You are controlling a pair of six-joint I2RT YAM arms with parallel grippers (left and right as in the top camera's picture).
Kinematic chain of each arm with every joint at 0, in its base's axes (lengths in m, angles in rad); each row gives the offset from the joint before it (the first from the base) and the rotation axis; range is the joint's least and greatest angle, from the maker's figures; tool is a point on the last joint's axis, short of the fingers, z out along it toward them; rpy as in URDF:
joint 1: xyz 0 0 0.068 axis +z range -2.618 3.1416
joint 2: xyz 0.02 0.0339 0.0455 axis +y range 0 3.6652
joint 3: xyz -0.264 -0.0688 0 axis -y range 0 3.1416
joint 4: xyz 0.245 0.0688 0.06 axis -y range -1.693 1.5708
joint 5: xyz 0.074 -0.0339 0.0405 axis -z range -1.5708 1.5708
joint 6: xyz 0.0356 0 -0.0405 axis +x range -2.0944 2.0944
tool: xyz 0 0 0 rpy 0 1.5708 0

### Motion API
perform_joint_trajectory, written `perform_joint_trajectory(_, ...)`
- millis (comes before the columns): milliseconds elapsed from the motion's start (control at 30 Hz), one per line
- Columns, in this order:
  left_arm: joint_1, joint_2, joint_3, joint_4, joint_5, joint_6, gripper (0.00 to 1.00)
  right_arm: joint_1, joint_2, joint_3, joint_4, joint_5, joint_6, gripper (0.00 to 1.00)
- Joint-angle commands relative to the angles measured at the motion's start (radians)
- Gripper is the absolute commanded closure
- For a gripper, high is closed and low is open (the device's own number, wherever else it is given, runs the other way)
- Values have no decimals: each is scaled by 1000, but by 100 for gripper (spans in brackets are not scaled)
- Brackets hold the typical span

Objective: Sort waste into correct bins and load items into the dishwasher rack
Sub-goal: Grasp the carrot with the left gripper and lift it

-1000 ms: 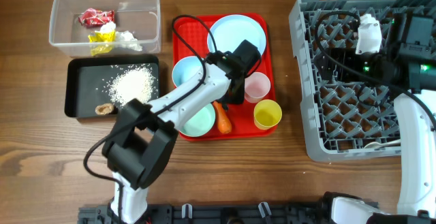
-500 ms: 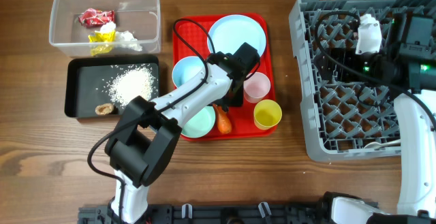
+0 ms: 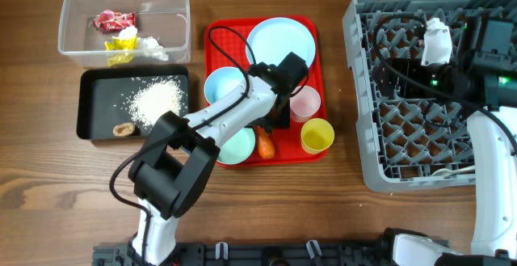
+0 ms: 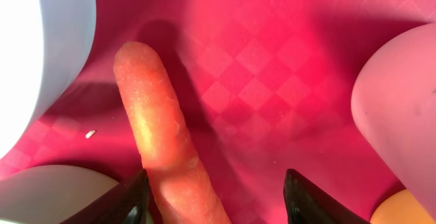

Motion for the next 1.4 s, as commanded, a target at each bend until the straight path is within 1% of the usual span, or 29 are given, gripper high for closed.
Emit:
perform_joint_trajectory(0,3,26,-6,1,16,-9,37,4,6,0,-2,7,9,0)
perform_joint_trajectory(67,3,26,-6,9,30,15,40,4,6,0,0,7,9,0)
perform_joint_trajectory(167,-2,26,-6,29,68,76,41,4,6,0,-1,8,9,0)
perform_joint_trajectory(300,-9,26,-6,37,72,85,43,4,6,0,-1,8,8,0)
perform_joint_trajectory(433,-10,27,-6,37,71,85,56,4,6,0,0,8,8,0)
perform_joint_trajectory(533,-9,30,-6,33,71,85,54,4,6,0,0,8,8,0)
perform_joint_trajectory(667,-10,31,-6,14,71,84,45,4,6,0,0,15,8,0)
perform_joint_trajectory(867,-10,32,-6,-35,72,72,35,4,6,0,1,14,8,0)
perform_joint_trajectory(1033,-14,36,-6,-45,117,69,34,4,6,0,0,15,8,0)
perform_joint_trajectory(1367,-27,58,-6,-23,116,71,37,4,6,0,1,14,8,1)
